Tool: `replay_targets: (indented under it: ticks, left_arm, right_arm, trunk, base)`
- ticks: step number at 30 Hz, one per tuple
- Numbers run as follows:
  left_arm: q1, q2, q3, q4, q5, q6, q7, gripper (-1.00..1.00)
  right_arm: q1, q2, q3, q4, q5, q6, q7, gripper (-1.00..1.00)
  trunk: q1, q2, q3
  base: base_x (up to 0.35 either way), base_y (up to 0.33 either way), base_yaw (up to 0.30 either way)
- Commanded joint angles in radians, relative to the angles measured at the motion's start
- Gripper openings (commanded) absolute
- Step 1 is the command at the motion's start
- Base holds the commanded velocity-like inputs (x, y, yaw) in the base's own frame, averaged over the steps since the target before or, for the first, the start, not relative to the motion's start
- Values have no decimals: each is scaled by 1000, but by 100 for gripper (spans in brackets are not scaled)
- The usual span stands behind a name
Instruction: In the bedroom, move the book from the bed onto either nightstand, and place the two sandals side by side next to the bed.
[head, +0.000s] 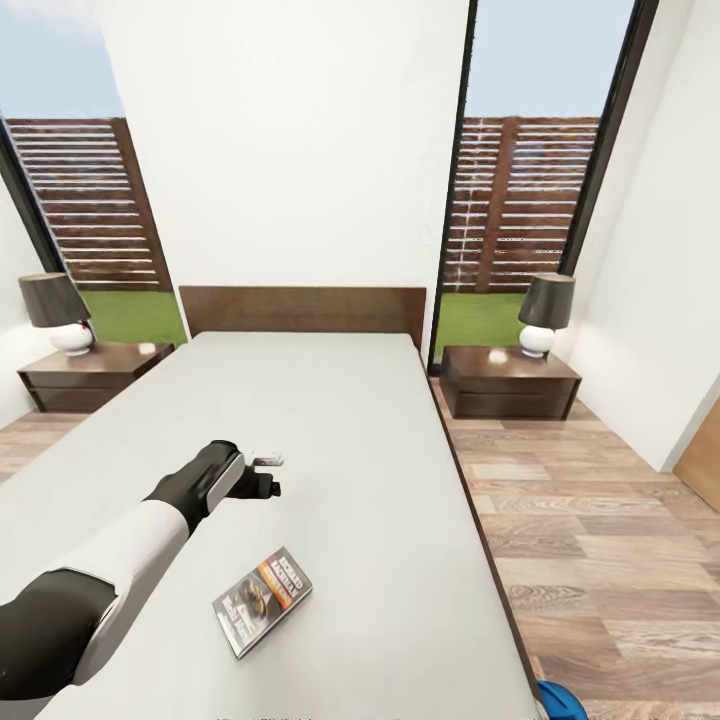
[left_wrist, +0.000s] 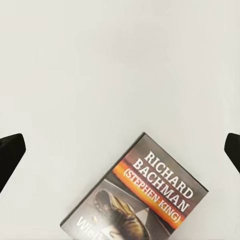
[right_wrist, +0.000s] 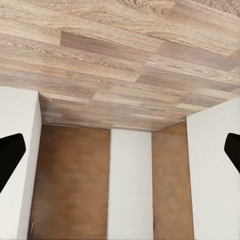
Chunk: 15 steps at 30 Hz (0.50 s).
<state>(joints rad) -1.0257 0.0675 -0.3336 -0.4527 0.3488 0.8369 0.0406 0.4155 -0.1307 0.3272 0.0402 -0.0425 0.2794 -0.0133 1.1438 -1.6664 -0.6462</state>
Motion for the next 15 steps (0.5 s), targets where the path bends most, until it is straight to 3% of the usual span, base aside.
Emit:
replay_targets:
  ticks: [1, 15]
  left_arm:
    - [-1, 0, -7, -2, 9, 5, 4, 100]
    - [-1, -30, -8, -1, 9, 37, 3, 100]
  right_arm:
    - [0, 0, 6, -2, -2, 5, -2, 100]
    - [0, 6, 6, -2, 9, 9, -2, 100]
  trunk:
    - [0, 0, -2]
    - [0, 0, -25]
  base:
    - [0, 0, 0]
    - [0, 0, 0]
